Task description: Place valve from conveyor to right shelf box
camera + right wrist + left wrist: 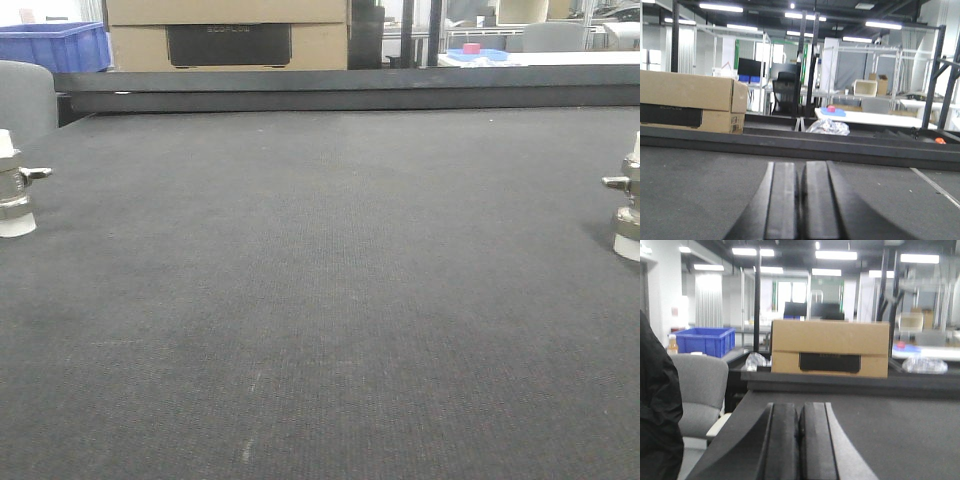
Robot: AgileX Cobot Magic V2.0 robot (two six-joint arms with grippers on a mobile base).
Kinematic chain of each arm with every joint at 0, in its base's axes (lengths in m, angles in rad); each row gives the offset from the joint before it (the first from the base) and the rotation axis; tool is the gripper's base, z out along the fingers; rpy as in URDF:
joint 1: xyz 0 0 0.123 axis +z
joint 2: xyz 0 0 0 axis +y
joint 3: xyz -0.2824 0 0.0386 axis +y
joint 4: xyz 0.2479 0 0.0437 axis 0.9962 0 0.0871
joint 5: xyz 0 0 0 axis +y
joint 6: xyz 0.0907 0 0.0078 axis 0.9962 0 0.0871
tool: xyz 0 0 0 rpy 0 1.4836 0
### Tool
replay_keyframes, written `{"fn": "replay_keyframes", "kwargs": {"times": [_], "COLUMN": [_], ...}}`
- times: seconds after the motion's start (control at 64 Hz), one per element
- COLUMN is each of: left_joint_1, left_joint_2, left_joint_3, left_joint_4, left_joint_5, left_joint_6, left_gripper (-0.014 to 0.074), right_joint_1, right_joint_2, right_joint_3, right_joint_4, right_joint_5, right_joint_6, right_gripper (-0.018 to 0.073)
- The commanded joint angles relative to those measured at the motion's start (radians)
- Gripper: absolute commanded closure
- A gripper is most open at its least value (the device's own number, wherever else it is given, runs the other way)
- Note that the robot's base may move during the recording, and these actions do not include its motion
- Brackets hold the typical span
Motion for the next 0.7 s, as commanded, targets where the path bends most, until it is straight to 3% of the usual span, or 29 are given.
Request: {"fn": "replay_keyframes", "kwargs": {"times": [0.0,0.156,0.188,0.266,0.422,0.532,0.688], "left_joint_1": [0.002,-0.01,-0.022,-0.051,-0.091,-0.116,-0.132], "left_joint_2": [0.099,0.266,0.286,0.325,0.392,0.435,0.474], "left_joint_3": [-0.087,-0.18,-0.191,-0.214,-0.298,-0.36,-0.41], "left_joint_4": [0.03,0.028,0.028,0.027,0.021,0.021,0.018], "left_joint_5": [0.062,0.076,0.074,0.076,0.204,0.292,0.312], "left_joint_6": [-0.005,-0.005,-0.005,-0.005,-0.005,-0.005,-0.005], "left_gripper": [0.0533,0.0151,0.0096,0.0008,-0.0003,-0.0004,-0.0004], "right_joint_1": [-0.002,-0.002,-0.002,-0.002,-0.002,-0.002,0.029], "right_joint_2": [0.078,0.207,0.227,0.278,0.413,0.557,0.796], "right_joint_3": [-0.066,-0.101,-0.101,-0.101,-0.204,-0.343,-0.58], "right_joint_4": [0.004,0.004,0.004,0.004,0.004,0.004,0.004], "right_joint_5": [0.033,-0.028,-0.038,-0.059,0.045,0.228,0.464], "right_joint_6": [-0.002,-0.002,-0.002,-0.002,-0.002,-0.002,-0.002], "right_gripper": [0.0379,0.0019,-0.0017,-0.001,-0.001,-0.001,-0.001]}}
